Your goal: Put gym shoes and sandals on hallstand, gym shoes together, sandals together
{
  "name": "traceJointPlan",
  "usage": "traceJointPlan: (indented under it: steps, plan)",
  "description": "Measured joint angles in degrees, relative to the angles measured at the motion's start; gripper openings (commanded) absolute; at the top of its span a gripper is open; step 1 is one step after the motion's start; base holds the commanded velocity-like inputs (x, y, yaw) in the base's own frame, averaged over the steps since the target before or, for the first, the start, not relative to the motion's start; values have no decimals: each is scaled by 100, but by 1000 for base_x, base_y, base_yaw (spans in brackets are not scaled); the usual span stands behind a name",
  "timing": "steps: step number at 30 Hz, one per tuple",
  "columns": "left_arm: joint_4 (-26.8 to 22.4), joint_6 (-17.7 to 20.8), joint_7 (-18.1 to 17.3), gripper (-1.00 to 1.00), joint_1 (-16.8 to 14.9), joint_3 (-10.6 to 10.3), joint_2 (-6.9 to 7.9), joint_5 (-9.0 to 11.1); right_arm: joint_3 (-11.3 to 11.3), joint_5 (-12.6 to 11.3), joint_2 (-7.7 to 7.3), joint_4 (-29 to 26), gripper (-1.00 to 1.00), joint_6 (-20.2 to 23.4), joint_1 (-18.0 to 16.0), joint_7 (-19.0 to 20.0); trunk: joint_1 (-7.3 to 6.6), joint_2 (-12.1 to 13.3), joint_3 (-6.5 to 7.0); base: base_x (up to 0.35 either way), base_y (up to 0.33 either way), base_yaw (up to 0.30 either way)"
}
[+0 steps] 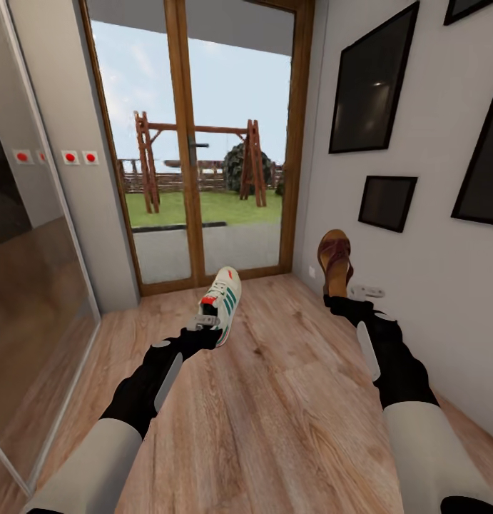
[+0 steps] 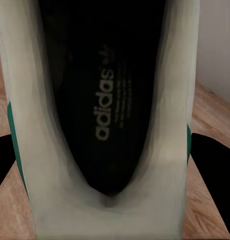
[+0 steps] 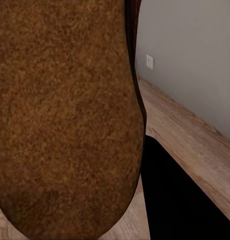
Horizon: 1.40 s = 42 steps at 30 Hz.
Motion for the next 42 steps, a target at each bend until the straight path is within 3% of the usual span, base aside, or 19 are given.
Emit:
traceJointPlan:
  steps: [11,42]
  plan:
    - [0,-2,0,-100,1,0,1,-1,0,-1,-8,0,-100,1,-1,0,0,0,1,0,190,-275]
    - [1,-30,-12,-100,1,0,1,-8,-3,-22,-3,0,-100,-14,3,0,0,0,1,0,4,-300]
